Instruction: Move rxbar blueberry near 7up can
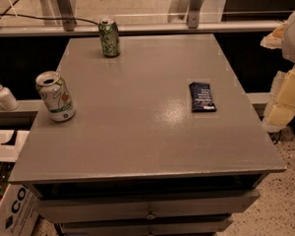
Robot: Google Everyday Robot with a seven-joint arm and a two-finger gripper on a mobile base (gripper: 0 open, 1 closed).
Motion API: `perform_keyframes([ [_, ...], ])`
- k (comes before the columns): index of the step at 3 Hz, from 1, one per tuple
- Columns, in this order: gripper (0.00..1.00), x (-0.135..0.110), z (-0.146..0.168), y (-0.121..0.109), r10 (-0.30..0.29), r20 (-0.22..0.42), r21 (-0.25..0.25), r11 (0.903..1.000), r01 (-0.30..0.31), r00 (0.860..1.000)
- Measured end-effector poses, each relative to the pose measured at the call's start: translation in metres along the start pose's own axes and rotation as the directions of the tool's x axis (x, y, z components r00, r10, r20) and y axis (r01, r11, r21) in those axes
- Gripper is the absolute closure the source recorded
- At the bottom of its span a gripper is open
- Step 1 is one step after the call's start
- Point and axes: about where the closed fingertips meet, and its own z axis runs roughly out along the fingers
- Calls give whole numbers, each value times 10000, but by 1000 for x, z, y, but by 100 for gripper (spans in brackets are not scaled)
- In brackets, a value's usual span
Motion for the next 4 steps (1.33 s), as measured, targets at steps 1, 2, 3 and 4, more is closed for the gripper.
perform_keyframes([
  [1, 0, 0, 0, 0, 0, 1, 2, 10000, 0, 10000],
  [2, 0, -6, 7, -4, -545, 77, 27, 9985, 545, 9985],
  [3, 0, -16, 26, -24, -1122, 222, -14, 9937, 1123, 9934],
  [4, 0, -22, 47, -49, -1402, 469, -90, 9900, 1408, 9890],
])
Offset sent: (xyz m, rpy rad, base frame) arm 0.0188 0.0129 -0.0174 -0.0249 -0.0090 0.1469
